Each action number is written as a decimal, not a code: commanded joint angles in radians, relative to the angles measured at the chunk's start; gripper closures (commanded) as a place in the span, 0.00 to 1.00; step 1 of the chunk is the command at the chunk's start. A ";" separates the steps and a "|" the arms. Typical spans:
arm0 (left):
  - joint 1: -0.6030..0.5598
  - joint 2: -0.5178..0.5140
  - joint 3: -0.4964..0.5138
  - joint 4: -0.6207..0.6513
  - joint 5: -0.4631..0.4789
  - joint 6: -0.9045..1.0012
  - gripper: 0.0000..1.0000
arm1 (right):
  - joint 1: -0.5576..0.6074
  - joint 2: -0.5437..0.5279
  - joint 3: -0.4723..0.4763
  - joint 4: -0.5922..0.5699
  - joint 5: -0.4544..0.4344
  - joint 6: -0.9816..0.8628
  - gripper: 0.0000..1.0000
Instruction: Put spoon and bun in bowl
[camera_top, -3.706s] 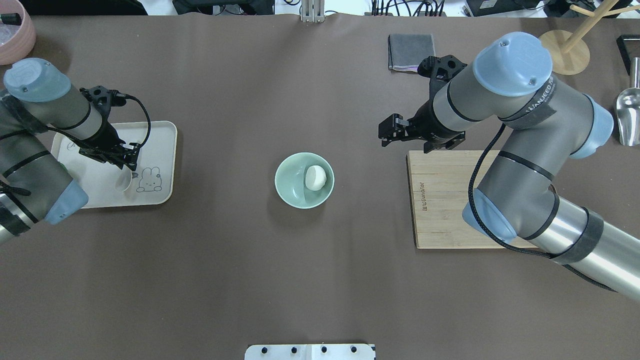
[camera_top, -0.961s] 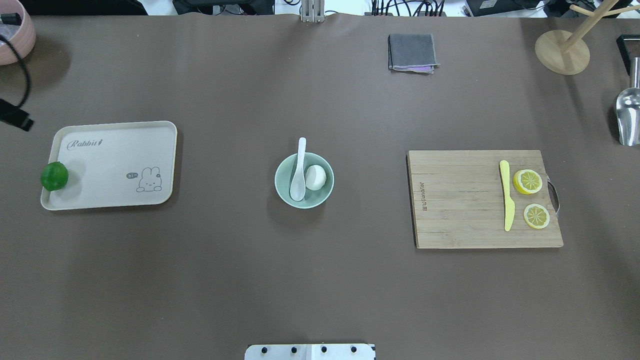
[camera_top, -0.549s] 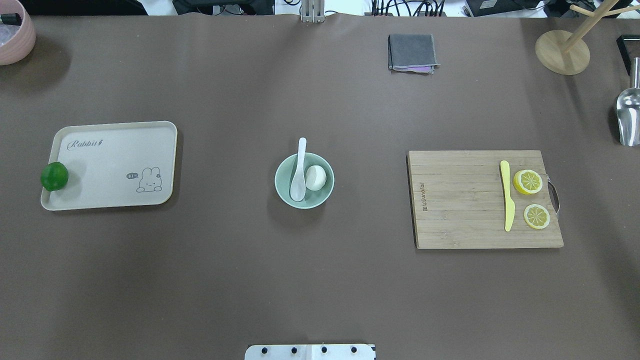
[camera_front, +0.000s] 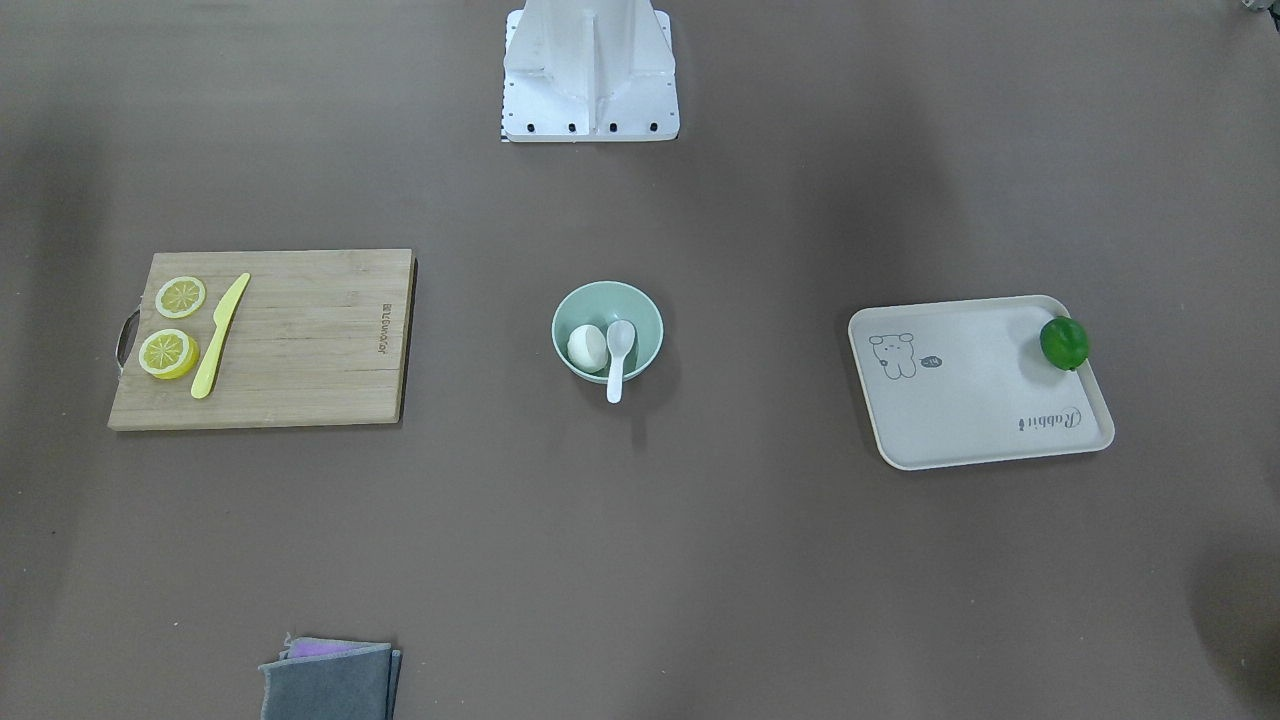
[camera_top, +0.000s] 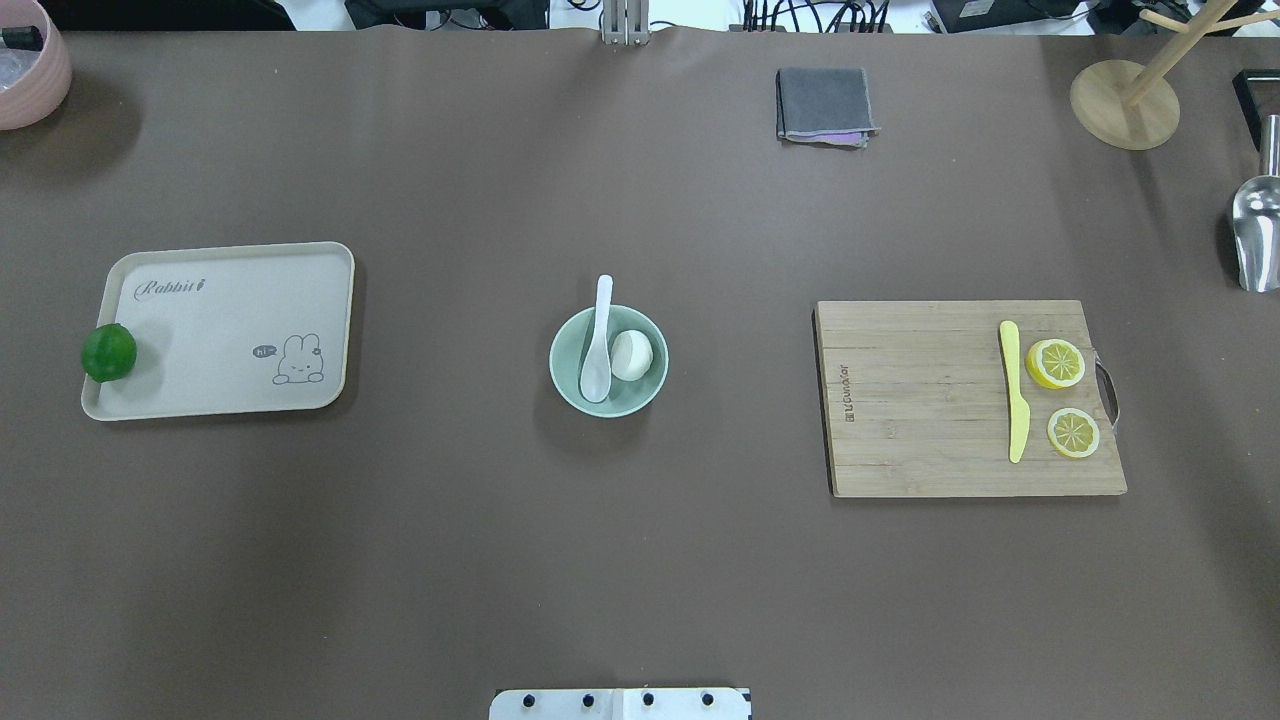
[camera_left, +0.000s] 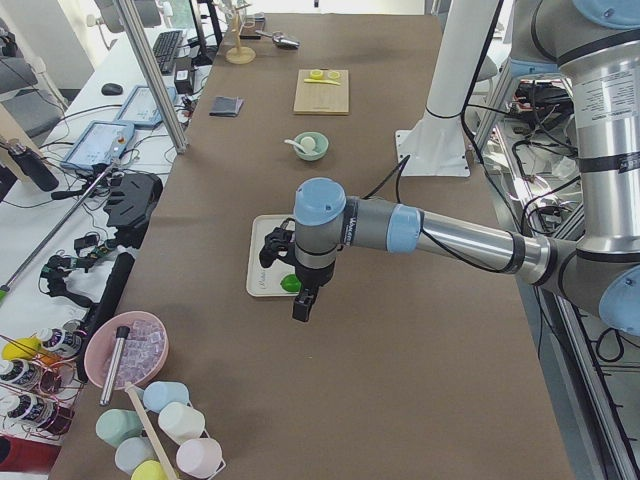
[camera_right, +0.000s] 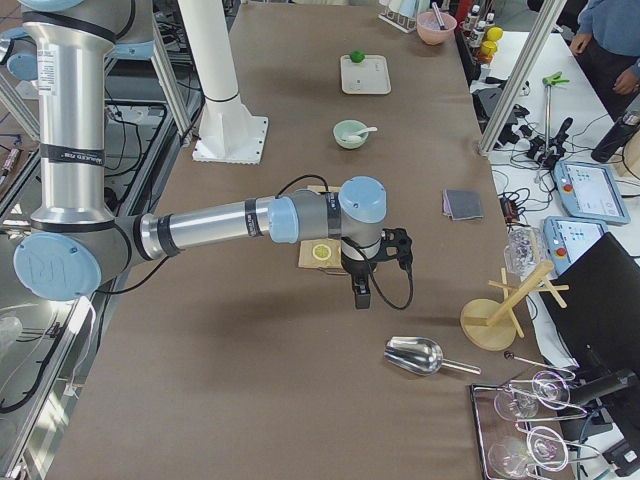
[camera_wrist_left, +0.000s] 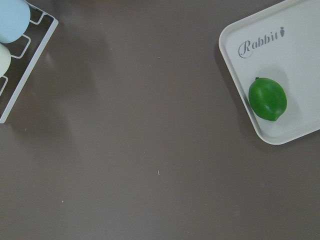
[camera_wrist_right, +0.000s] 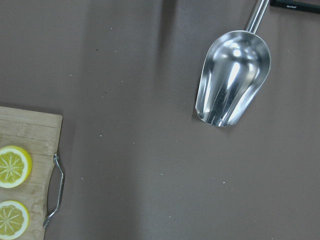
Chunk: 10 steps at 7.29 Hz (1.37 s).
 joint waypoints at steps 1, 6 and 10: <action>-0.007 -0.001 0.012 -0.002 0.002 -0.008 0.02 | -0.001 0.027 -0.022 -0.002 -0.001 -0.002 0.00; -0.006 -0.011 0.068 0.000 -0.002 0.000 0.02 | -0.001 0.044 -0.052 0.003 0.011 -0.002 0.00; -0.009 -0.015 0.066 0.001 -0.001 -0.002 0.02 | -0.001 0.044 -0.052 0.004 0.037 0.000 0.00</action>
